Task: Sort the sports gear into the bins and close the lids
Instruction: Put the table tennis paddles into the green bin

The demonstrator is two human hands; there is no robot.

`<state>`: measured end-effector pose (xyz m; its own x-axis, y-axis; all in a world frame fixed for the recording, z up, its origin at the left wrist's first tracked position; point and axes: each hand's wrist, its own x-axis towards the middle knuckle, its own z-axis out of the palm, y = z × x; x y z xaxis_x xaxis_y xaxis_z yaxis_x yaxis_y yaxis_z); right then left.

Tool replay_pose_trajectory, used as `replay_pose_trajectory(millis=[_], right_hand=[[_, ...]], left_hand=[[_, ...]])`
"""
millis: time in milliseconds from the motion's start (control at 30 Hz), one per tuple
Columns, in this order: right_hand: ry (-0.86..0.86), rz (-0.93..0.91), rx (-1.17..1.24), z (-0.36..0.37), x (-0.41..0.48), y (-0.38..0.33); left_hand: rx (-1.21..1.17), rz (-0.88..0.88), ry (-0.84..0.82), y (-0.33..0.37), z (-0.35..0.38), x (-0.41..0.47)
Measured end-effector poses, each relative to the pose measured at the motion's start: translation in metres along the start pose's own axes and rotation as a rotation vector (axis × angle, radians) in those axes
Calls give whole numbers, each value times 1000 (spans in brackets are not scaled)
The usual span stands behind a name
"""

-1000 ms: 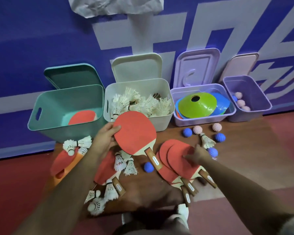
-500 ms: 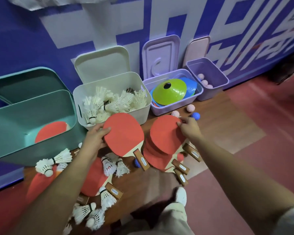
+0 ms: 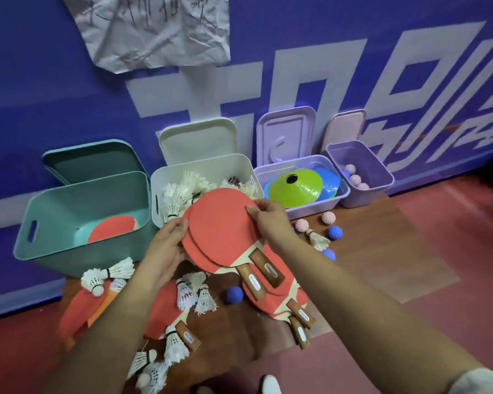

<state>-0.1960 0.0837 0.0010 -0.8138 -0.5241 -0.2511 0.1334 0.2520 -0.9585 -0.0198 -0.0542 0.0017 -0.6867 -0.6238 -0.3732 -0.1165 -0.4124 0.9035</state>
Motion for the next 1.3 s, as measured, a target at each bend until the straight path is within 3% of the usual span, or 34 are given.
replay_pose_trajectory(millis=[100, 233, 367, 700, 833, 933, 1133, 1300], right_hand=[[-91, -36, -78, 26, -3, -1], [-218, -227, -322, 66, -8, -5], [-411, -254, -407, 107, -12, -26], [-492, -369, -617, 221, -3, -79], [-586, -386, -826, 250, 17, -86], [-598, -453, -1013, 274, 34, -79], [-569, -468, -1137, 328, 71, -54], [-569, -419, -1235, 359, 97, -22]], left_hand=[[-68, 6, 37, 3, -14, -18], [-104, 76, 134, 6, -47, -44], [-86, 129, 260, 15, -85, -58], [-31, 174, 418, 69, -188, -33], [-91, 172, 470, 92, -241, 4], [-156, 91, 401, 98, -273, 40], [-205, -128, 400, 79, -317, 106], [-88, -280, 390, 51, -343, 149]])
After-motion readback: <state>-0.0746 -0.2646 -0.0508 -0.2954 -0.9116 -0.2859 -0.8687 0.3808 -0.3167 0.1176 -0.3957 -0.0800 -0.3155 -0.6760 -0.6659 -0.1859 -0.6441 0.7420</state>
